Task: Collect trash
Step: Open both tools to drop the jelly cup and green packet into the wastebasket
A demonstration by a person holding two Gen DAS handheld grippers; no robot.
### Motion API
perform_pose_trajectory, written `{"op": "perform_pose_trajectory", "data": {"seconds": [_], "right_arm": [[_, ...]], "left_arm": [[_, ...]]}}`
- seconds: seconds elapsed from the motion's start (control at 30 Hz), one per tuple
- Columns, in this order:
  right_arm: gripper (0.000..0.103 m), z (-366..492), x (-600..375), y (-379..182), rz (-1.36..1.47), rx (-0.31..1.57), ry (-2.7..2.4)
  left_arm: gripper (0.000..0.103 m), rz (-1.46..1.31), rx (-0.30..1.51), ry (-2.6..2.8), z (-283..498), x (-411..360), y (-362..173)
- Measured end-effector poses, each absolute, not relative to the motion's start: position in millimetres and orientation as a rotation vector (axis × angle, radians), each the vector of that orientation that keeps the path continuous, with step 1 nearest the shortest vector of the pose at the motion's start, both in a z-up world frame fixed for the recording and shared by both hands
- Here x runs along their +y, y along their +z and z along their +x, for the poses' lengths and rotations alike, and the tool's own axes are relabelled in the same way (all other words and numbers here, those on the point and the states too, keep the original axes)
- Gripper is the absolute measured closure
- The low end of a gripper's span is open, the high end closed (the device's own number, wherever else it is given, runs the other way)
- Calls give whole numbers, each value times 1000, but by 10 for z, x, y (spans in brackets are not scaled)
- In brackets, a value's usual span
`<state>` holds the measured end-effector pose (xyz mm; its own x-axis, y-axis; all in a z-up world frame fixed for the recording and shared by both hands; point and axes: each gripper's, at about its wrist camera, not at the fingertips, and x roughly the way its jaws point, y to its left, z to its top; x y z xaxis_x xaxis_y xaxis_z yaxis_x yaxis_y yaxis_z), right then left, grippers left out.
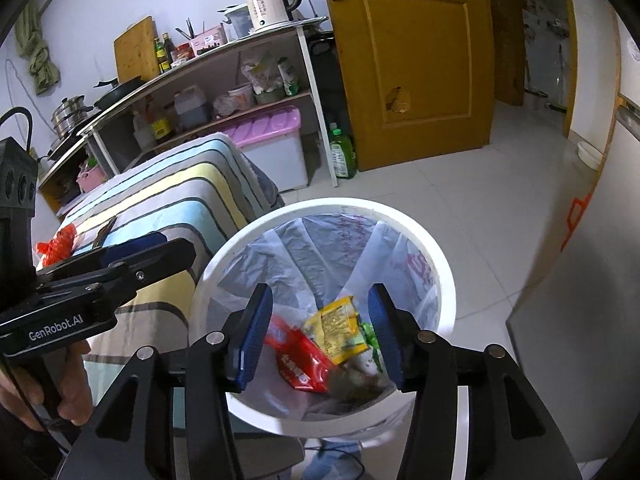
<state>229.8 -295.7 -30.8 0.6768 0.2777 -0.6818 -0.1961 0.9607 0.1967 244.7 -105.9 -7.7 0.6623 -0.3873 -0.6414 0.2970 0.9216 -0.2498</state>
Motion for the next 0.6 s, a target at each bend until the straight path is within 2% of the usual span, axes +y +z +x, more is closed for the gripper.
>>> {"op": "perform_pose_trajectory", "data": {"seconds": [0.6], "right_arm": [[52, 1926, -2666, 128, 79, 693, 322]], "left_arm": [[43, -151, 647, -340, 1969, -684, 237]]}}
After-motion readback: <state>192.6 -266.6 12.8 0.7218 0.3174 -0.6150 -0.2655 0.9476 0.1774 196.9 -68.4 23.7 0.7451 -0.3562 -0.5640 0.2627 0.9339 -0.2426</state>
